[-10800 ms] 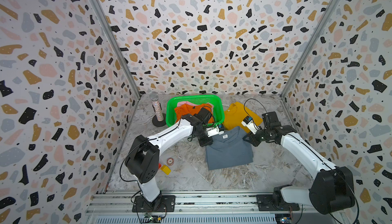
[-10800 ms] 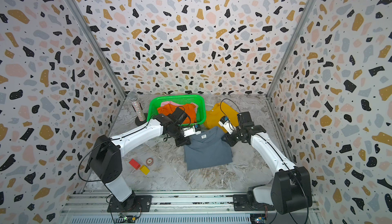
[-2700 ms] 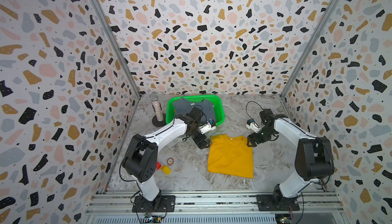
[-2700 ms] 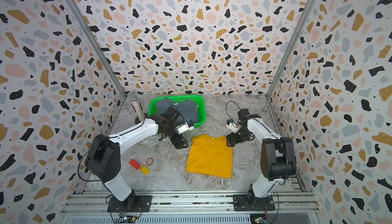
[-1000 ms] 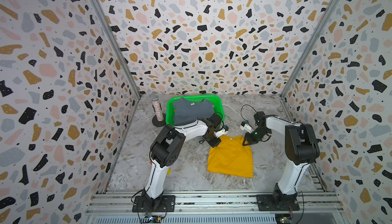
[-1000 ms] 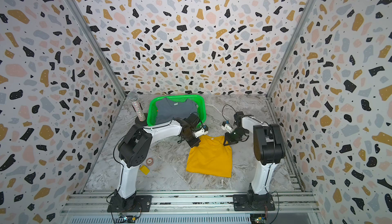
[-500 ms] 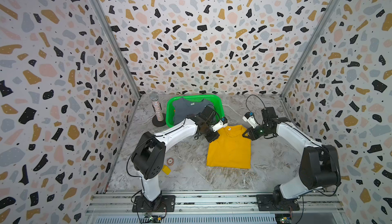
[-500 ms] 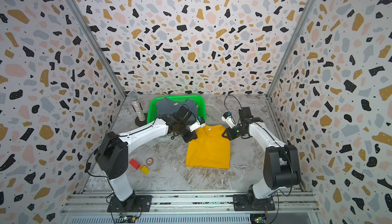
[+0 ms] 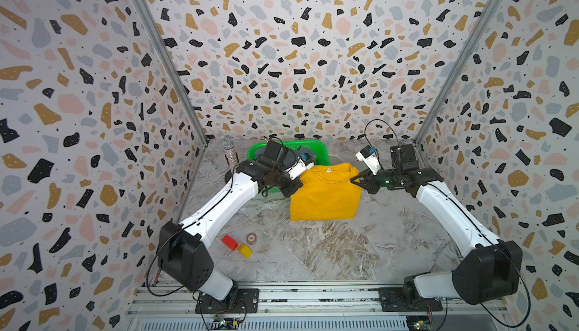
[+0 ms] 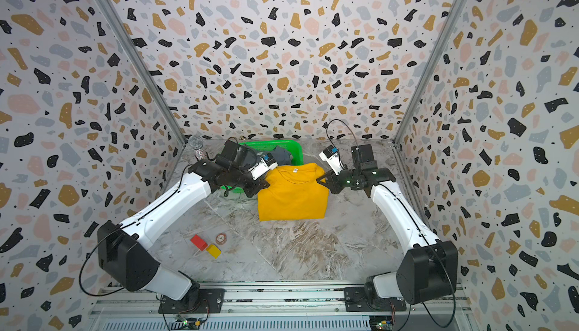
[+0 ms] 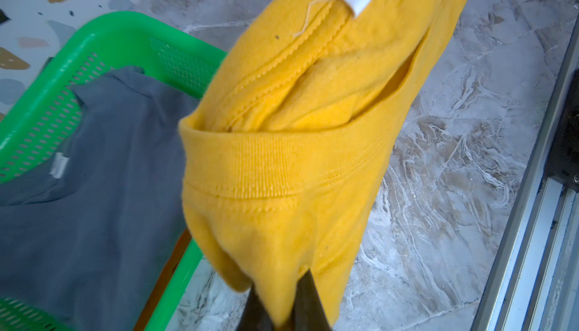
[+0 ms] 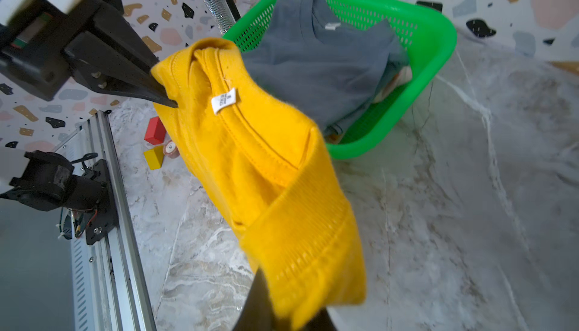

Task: Put the folded t-shirts into the basket
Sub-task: Place the T-shirt in the bin.

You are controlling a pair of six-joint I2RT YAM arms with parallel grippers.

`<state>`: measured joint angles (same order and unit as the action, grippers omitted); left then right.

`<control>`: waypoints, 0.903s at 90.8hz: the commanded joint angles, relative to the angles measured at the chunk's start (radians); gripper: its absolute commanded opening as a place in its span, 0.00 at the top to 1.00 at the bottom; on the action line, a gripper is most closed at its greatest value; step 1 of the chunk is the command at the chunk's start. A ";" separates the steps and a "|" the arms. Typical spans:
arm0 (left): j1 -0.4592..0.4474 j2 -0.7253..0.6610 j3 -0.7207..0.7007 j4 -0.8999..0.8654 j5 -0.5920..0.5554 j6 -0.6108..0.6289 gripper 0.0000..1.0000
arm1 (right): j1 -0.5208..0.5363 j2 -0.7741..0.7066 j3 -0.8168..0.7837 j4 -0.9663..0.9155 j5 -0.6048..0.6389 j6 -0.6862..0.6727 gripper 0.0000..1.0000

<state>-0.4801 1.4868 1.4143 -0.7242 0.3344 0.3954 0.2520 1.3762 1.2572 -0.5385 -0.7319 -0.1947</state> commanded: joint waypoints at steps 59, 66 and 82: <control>0.237 -0.021 0.126 0.019 -0.276 0.047 1.00 | 0.195 0.416 0.540 0.072 0.207 0.167 1.00; 0.255 0.033 0.154 0.038 -0.292 0.061 1.00 | 0.195 0.518 0.648 0.025 0.219 0.163 1.00; 0.281 0.168 0.227 0.036 -0.307 0.074 1.00 | 0.196 0.683 0.819 -0.060 0.264 0.123 1.00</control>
<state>-0.2237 1.6016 1.5848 -0.7094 0.0868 0.4427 0.4595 2.0216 1.9694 -0.5213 -0.5358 -0.0475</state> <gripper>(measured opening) 0.093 0.111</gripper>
